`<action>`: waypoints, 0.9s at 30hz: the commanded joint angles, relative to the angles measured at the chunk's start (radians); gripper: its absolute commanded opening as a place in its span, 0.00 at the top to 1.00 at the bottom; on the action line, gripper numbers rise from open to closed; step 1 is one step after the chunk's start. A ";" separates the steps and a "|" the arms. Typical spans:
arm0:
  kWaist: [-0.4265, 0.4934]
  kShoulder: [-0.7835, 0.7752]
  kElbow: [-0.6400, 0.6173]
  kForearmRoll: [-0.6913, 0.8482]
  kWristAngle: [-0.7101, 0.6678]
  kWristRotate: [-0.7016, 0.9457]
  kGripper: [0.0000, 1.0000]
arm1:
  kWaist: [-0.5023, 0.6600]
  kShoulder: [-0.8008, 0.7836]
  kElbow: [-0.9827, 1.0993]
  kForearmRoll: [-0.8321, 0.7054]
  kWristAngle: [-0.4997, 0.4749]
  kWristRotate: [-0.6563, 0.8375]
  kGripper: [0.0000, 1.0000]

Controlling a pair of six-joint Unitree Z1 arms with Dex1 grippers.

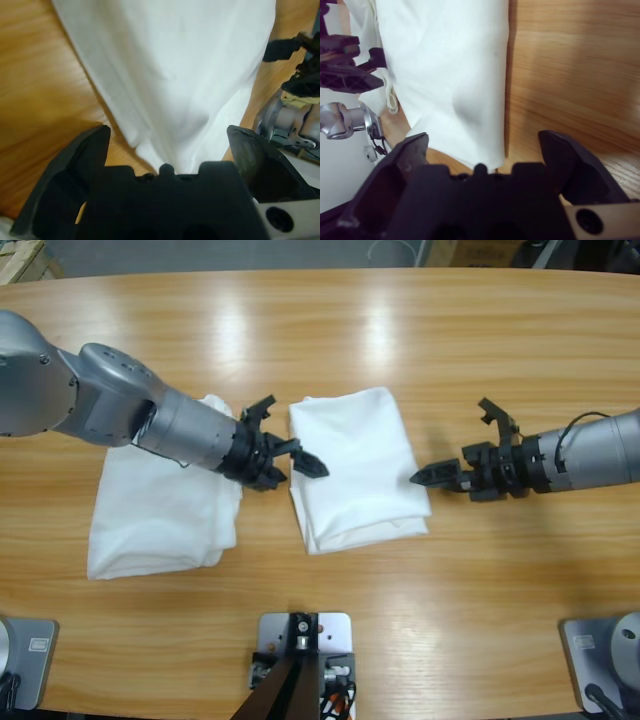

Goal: Fold clothes

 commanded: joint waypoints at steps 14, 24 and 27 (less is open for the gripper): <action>-0.019 0.104 -0.098 0.306 0.133 0.056 0.14 | -0.052 0.048 0.011 -0.037 0.039 -0.046 0.10; -0.096 0.137 -0.190 0.347 0.142 0.006 0.16 | -0.062 0.036 0.013 -0.038 0.048 -0.051 0.10; -0.099 0.138 -0.189 0.330 0.137 -0.002 0.22 | -0.062 0.038 0.013 -0.038 0.049 -0.053 0.10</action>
